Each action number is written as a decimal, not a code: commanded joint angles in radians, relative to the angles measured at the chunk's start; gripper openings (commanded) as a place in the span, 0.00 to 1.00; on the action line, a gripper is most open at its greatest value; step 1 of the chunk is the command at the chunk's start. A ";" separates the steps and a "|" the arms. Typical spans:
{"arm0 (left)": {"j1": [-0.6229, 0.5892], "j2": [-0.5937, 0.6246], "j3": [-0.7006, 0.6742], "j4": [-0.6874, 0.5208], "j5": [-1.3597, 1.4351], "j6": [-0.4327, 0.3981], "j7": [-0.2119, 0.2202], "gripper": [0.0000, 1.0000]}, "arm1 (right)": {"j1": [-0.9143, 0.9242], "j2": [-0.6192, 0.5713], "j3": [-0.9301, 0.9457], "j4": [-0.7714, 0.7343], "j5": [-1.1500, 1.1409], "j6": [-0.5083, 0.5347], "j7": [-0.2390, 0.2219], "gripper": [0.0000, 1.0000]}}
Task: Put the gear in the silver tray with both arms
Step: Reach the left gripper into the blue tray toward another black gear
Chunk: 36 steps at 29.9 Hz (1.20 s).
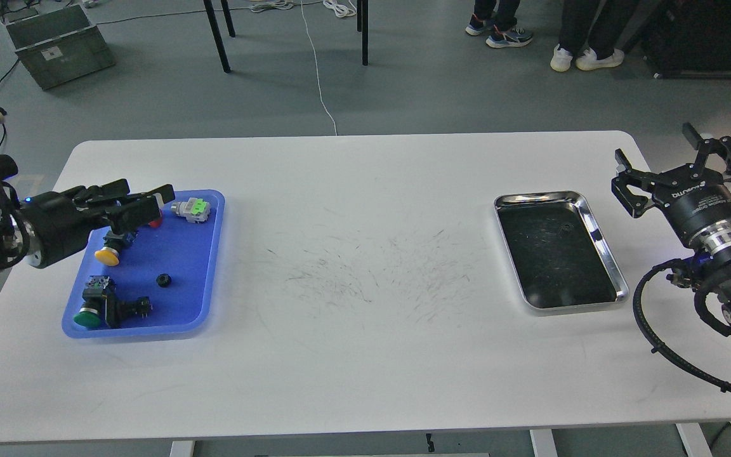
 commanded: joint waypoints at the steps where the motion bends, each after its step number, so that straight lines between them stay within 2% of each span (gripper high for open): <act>1: 0.006 -0.005 0.036 0.024 0.154 0.002 0.001 0.98 | 0.018 -0.006 0.000 -0.010 -0.018 -0.009 0.000 0.98; 5: 0.009 -0.069 0.094 0.074 0.280 0.007 0.001 0.98 | 0.019 -0.010 0.001 -0.008 -0.034 -0.012 0.000 0.98; 10: 0.009 -0.168 0.106 0.197 0.285 0.041 -0.014 0.96 | 0.010 -0.014 0.001 -0.015 -0.034 -0.012 0.001 0.98; 20: 0.009 -0.295 0.108 0.424 0.285 0.042 -0.098 0.88 | -0.001 -0.023 0.000 -0.015 -0.066 -0.012 0.001 0.98; 23: 0.009 -0.315 0.109 0.450 0.282 0.044 -0.102 0.86 | -0.004 -0.023 0.001 -0.015 -0.078 -0.012 0.001 0.98; 27: 0.011 -0.323 0.111 0.465 0.285 0.045 -0.109 0.72 | -0.004 -0.023 0.001 -0.015 -0.078 -0.012 0.001 0.98; 29: 0.009 -0.324 0.111 0.476 0.285 0.047 -0.112 0.69 | -0.004 -0.023 0.001 -0.015 -0.078 -0.012 0.001 0.98; 34: 0.011 -0.321 0.111 0.479 0.291 0.047 -0.114 0.54 | -0.007 -0.023 0.000 -0.015 -0.078 -0.012 0.001 0.98; 36: 0.011 -0.318 0.111 0.481 0.293 0.047 -0.114 0.52 | -0.008 -0.023 0.001 -0.015 -0.078 -0.012 0.001 0.98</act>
